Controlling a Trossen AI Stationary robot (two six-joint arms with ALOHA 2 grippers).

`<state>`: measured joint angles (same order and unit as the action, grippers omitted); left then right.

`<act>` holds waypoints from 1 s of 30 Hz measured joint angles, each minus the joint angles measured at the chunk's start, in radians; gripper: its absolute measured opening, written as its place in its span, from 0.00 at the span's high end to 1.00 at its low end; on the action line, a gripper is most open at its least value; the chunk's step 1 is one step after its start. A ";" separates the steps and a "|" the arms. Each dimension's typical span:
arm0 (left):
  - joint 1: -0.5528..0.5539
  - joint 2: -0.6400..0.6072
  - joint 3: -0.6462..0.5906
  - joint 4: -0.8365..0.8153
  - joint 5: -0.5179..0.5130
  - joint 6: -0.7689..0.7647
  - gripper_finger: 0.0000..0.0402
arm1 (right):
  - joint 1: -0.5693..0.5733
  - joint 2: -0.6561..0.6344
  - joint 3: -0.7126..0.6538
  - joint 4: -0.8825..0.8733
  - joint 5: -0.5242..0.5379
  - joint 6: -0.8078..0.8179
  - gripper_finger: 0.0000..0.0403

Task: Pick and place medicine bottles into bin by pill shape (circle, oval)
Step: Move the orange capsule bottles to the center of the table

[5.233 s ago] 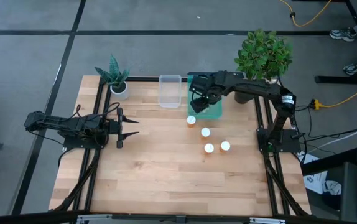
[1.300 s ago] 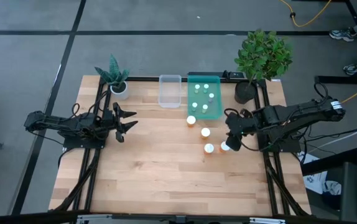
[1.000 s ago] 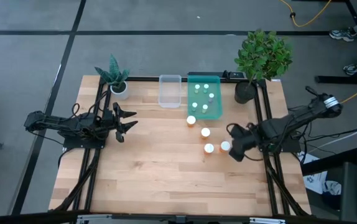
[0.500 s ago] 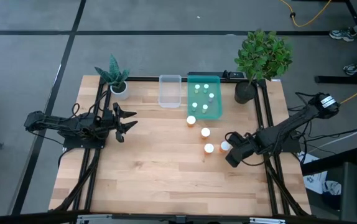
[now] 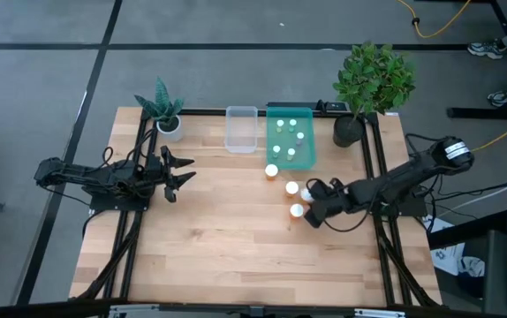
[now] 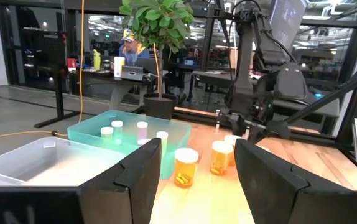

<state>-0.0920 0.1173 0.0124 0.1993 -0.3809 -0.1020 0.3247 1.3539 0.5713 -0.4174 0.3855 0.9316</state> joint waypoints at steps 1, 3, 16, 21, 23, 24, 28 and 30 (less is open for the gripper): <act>0.000 0.000 0.000 -0.001 0.000 0.000 0.51 | -0.021 0.000 0.000 0.015 0.000 -0.035 0.62; 0.000 0.000 0.000 -0.005 0.000 0.000 0.51 | -0.061 0.000 0.000 0.048 -0.001 -0.095 0.62; 0.000 0.000 0.000 -0.015 0.000 0.004 0.51 | -0.260 0.069 0.001 0.258 -0.071 -0.386 0.62; 0.000 0.000 0.000 -0.042 0.000 0.002 0.51 | -0.258 0.032 0.001 0.206 -0.177 -0.349 0.62; 0.000 0.000 0.000 -0.047 -0.001 0.001 0.51 | -0.240 0.012 0.001 0.161 -0.190 -0.333 0.62; 0.000 0.000 0.000 -0.050 0.000 0.001 0.51 | -0.228 0.001 0.001 0.133 -0.193 -0.333 0.62; 0.000 0.000 0.000 -0.051 -0.001 -0.001 0.51 | -0.169 -0.038 0.001 0.030 -0.212 -0.339 0.62; 0.000 0.000 0.000 -0.050 -0.001 -0.008 0.51 | -0.127 -0.049 0.001 0.000 -0.240 -0.337 0.62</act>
<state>-0.0921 0.1175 0.0124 0.1490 -0.3815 -0.1099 0.1976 1.3054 0.5724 -0.4175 0.1453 0.5950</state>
